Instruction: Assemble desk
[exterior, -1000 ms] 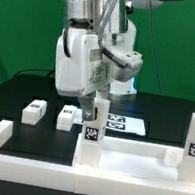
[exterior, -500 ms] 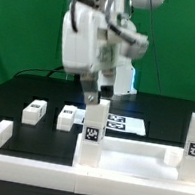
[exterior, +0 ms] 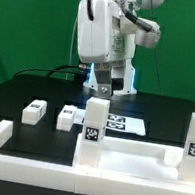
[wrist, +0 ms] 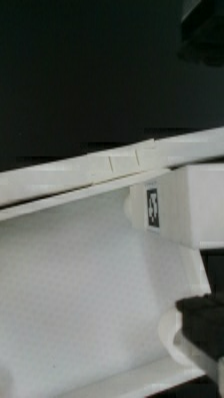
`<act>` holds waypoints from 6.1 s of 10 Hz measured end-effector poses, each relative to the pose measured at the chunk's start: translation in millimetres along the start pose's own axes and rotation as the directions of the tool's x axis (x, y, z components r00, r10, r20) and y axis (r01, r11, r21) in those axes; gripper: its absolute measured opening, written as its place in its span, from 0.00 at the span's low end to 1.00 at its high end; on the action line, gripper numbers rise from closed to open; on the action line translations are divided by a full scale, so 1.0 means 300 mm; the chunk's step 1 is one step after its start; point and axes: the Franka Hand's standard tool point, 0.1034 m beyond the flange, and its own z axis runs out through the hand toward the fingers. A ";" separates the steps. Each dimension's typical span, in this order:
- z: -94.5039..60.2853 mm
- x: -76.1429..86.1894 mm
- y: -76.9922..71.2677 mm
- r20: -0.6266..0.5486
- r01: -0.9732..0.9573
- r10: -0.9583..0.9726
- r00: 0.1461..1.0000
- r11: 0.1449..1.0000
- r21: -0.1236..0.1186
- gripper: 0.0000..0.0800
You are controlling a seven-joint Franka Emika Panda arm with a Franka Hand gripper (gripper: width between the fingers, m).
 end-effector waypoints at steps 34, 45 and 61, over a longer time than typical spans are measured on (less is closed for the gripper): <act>0.415 -0.047 0.498 -0.097 0.191 -0.202 0.975 0.976 -0.105 0.07; 0.373 0.102 0.552 -0.024 0.606 -0.619 0.785 0.776 -0.175 0.07; 0.359 0.167 0.385 0.186 0.866 -0.866 -0.463 -0.487 -0.114 0.07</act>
Offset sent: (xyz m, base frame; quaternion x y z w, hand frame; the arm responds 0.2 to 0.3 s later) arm -0.0621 0.0308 0.0045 -0.0711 0.0509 -0.0853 0.9925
